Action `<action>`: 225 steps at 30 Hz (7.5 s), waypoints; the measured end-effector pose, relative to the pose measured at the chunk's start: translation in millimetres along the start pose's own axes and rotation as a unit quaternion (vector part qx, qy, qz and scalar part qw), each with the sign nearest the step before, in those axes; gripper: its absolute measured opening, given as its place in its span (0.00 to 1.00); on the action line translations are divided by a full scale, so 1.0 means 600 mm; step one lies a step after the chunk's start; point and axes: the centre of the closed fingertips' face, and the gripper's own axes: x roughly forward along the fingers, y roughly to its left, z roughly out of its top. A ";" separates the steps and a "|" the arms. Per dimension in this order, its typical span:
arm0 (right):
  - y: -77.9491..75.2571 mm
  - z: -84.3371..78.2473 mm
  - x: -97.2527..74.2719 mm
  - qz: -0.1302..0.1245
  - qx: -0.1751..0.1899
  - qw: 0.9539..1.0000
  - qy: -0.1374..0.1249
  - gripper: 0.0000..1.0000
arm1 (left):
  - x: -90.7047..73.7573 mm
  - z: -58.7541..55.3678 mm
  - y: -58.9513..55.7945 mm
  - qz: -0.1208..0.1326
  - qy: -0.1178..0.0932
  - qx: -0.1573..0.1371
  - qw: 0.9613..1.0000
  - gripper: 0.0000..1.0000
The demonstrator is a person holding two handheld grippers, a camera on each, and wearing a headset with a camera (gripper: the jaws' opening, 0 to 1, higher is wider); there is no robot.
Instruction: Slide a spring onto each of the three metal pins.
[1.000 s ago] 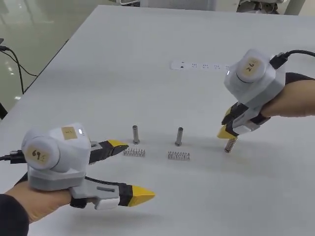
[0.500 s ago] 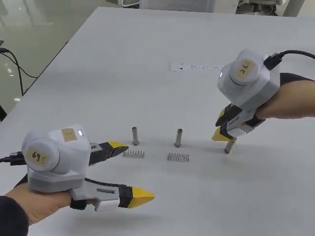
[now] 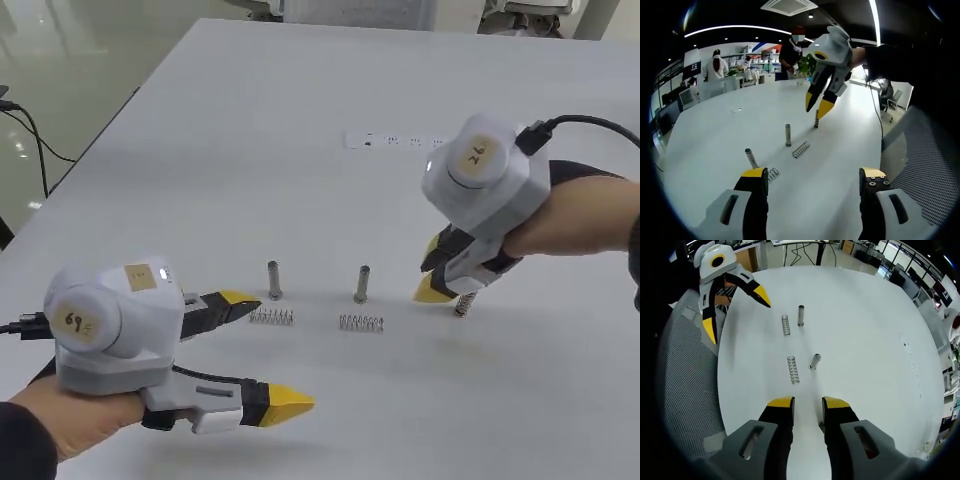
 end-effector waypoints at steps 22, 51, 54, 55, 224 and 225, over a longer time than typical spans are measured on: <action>0.025 0.021 0.024 0.023 -0.014 1.000 -0.002 0.24 | 0.001 0.000 0.003 0.002 0.000 -0.001 1.000 0.73; 0.041 0.018 0.080 0.048 -0.025 0.998 0.012 0.24 | -0.001 -0.004 0.005 0.005 0.000 -0.005 1.000 0.72; 0.040 0.018 0.087 0.051 -0.021 0.998 0.010 0.23 | 0.000 -0.005 0.003 0.005 0.000 -0.006 1.000 0.72; 0.040 0.018 0.089 0.051 -0.021 0.998 0.011 0.23 | 0.001 -0.005 0.003 0.005 0.001 -0.006 1.000 0.72; 0.155 0.055 -0.008 0.122 -0.129 0.984 0.013 0.17 | 0.057 0.053 -0.066 -0.087 -0.002 0.114 0.990 0.07; 0.154 0.054 -0.007 0.123 -0.127 0.984 0.013 0.17 | 0.056 0.054 -0.066 -0.086 -0.003 0.114 0.990 0.07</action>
